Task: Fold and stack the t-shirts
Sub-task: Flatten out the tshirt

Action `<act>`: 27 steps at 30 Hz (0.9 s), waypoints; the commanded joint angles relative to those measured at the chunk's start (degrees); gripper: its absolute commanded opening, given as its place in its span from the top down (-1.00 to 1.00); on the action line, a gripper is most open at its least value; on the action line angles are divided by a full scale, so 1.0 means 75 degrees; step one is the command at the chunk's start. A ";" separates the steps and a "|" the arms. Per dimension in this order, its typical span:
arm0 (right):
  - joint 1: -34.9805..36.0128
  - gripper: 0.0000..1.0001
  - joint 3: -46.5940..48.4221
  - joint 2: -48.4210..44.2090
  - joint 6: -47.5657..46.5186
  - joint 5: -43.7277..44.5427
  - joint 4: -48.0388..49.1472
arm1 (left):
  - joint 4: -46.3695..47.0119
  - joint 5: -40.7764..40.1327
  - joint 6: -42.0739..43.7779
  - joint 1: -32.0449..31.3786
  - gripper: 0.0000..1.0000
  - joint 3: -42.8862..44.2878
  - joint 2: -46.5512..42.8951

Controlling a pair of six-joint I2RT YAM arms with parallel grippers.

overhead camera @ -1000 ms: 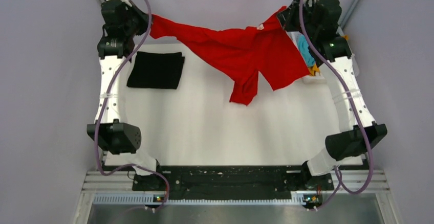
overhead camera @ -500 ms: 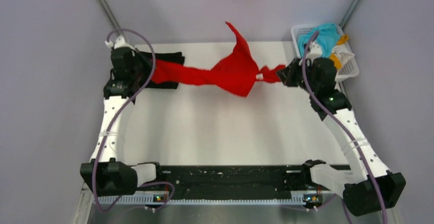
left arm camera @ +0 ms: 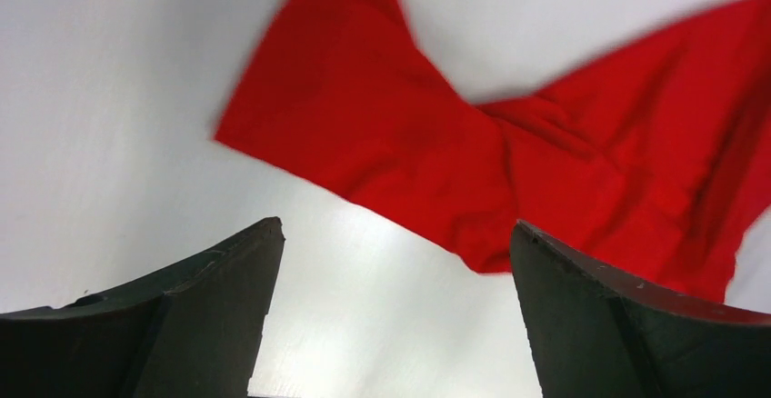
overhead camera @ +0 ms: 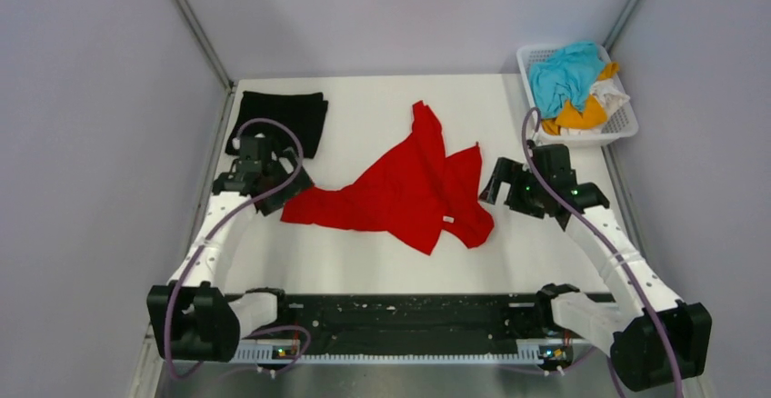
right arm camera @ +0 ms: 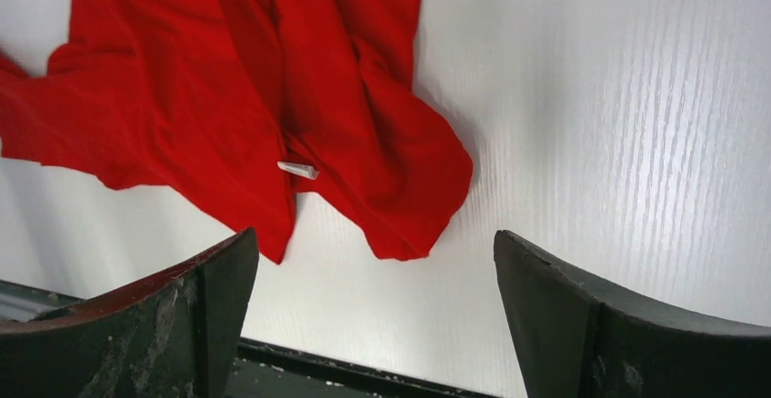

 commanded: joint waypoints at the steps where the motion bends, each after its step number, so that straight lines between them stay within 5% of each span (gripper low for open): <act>1: -0.0057 -0.97 0.0182 -0.0129 0.0381 0.0207 0.0391 | 0.0793 0.0570 0.0754 -0.1873 -0.97 0.0672 -0.0052; 5: -0.0064 -0.97 -0.0326 -0.0045 0.0949 -0.0048 0.0927 | 0.1499 0.1306 0.1020 -0.4020 -0.94 0.0921 0.0934; 12: -0.0062 -0.97 -0.1079 0.0203 0.1538 -0.0663 0.1790 | 0.1531 0.0318 0.0997 -0.7011 -0.76 0.2155 0.3720; 22: -0.0058 -0.97 -0.1791 0.0406 0.1658 -0.0692 0.2303 | 0.1724 -0.0115 0.0085 -0.8245 -0.42 0.3028 0.5881; 27: -0.0058 -0.97 -0.1888 0.0455 0.1562 -0.0808 0.2339 | 0.1740 -0.1302 -0.0437 -0.8293 0.06 0.2689 0.6287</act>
